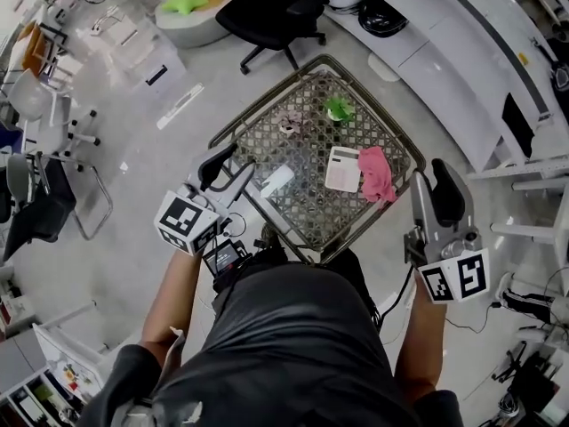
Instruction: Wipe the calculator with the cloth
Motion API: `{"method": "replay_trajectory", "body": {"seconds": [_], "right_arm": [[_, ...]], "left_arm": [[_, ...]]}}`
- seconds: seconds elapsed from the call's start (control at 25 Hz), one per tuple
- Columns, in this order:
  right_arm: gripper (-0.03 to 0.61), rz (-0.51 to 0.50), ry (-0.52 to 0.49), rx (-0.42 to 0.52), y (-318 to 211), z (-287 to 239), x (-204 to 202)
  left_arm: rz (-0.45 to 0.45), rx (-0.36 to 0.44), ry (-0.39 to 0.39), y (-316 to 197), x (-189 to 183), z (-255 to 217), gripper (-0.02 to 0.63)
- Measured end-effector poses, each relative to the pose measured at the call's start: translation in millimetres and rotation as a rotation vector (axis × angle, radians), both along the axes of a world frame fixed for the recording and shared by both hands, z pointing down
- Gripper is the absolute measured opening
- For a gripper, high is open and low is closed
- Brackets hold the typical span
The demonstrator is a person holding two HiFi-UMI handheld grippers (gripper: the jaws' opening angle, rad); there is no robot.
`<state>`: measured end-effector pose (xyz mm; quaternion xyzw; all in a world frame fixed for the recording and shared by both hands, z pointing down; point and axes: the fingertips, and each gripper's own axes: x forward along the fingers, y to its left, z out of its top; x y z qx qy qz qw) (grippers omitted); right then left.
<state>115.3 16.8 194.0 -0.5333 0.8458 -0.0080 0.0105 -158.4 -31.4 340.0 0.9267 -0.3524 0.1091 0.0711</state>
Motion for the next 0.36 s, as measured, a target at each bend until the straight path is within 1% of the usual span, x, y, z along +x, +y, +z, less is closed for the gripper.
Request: {"method": "replay_trajectory", "body": {"seconds": [0.12, 0.36], "right_arm": [[0.144, -0.004, 0.006, 0.009, 5, -5, -3], [0.144, -0.004, 0.019, 0.003, 21, -19, -35]], "left_arm": [[-0.006, 0.011, 0.004, 2, -3, -2, 0.198], [-0.001, 0.002, 0.010, 14, -32, -6, 0.198]]}}
